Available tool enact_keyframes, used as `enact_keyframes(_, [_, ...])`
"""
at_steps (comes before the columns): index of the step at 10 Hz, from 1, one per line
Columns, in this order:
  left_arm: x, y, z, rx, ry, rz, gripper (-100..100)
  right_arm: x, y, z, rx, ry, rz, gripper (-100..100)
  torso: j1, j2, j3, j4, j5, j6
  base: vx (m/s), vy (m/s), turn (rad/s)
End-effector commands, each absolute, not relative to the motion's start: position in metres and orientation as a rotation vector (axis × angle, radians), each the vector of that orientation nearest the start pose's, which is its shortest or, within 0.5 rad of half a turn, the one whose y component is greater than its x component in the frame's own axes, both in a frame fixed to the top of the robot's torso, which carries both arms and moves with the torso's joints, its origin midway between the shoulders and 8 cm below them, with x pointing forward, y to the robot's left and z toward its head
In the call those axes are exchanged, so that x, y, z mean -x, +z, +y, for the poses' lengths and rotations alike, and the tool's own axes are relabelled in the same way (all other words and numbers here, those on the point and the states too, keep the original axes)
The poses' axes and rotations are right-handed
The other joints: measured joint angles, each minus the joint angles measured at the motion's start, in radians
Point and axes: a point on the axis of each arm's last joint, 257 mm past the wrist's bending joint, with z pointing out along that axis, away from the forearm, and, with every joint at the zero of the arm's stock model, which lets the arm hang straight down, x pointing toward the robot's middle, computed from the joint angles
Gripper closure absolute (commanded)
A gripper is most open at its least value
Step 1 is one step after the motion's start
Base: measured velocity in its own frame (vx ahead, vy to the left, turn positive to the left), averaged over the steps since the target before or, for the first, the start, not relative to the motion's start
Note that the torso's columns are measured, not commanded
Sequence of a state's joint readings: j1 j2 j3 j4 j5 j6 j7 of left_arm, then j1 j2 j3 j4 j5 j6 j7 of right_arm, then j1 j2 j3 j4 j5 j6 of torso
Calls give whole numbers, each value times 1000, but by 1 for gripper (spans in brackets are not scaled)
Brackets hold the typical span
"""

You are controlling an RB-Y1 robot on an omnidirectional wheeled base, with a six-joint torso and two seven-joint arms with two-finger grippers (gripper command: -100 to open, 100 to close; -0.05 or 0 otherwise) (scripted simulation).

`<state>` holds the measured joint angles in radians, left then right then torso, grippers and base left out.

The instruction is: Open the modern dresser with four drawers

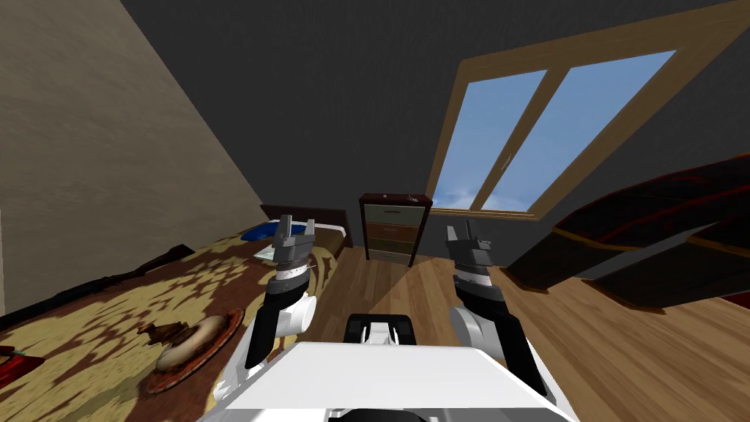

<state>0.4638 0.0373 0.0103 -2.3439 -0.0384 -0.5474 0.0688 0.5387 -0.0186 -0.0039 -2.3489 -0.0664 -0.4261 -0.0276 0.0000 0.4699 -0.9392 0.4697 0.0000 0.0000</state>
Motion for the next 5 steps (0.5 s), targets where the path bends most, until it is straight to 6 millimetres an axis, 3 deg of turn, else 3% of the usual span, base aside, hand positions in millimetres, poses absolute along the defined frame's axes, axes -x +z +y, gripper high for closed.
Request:
enact_keyframes(1, [-324,71,263,512,-1379,551,0,-339,29,-289,-728,1346,606,0,0,74,-148,74,0,0,0,0,0])
enact_keyframes(2, [-324,71,263,512,-1379,551,0,-339,29,-289,-727,1346,606,0,0,148,-295,148,0,0,0,0,0])
enact_keyframes(3, [-324,71,263,512,-1379,551,0,-352,14,-282,-712,1302,696,-100,0,221,-443,221,0,0,22,0,110])
enact_keyframes(5, [-324,71,263,512,-1379,551,0,-370,-7,-278,-701,1231,800,-100,0,263,-532,264,0,0,29,-6,140])
